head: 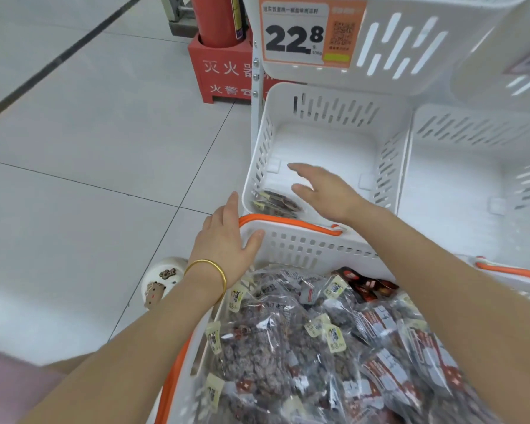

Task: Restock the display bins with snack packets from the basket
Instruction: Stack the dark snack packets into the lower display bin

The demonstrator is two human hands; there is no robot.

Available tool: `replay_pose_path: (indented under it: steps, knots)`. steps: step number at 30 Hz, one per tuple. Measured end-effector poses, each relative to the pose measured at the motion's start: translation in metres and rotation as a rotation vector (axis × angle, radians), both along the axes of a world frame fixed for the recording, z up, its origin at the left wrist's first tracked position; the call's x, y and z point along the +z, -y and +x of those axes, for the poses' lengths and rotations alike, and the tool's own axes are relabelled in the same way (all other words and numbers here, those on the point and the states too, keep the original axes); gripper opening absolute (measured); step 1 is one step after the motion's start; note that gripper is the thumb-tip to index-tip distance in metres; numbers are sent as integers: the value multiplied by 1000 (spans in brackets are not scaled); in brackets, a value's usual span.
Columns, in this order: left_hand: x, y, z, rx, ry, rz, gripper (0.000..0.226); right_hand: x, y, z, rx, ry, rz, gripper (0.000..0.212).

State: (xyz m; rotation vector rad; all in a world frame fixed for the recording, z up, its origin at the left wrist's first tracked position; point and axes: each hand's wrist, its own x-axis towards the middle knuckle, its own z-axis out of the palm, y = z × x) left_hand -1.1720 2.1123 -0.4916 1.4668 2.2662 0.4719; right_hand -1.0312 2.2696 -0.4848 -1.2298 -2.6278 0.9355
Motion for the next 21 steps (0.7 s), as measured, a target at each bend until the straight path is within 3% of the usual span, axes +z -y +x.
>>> replay_pose_path:
  steps: [2, 4, 6, 9, 11, 15, 18, 21]
  knots:
    - [2, 0, 1, 5, -12, -11, 72, 32, 32, 19, -114, -229, -16, 34]
    - [4, 1, 3, 10, -22, 2, 70, 51, 73, 37, -69, -297, -119, 26]
    - [6, 4, 6, 2, -22, 41, 66, 45, 108, 50, 84, -151, -141, 29]
    - [11, 12, 9, 29, 62, 137, 60, 12, 133, 56, 205, 128, -136, 68]
    - [18, 18, 10, 75, 106, 185, 57, -4, 136, 52, 197, 160, -186, 80]
    - [33, 33, 15, 22, 58, 179, 54, -7, 131, 39, 127, 139, -300, 55]
    - [41, 42, 20, -2, 49, 180, 53, -2, 126, 32, 163, 249, -269, 52]
    - [50, 47, 25, -4, 75, 173, 53, 0, 128, 26, 120, 235, -303, 50]
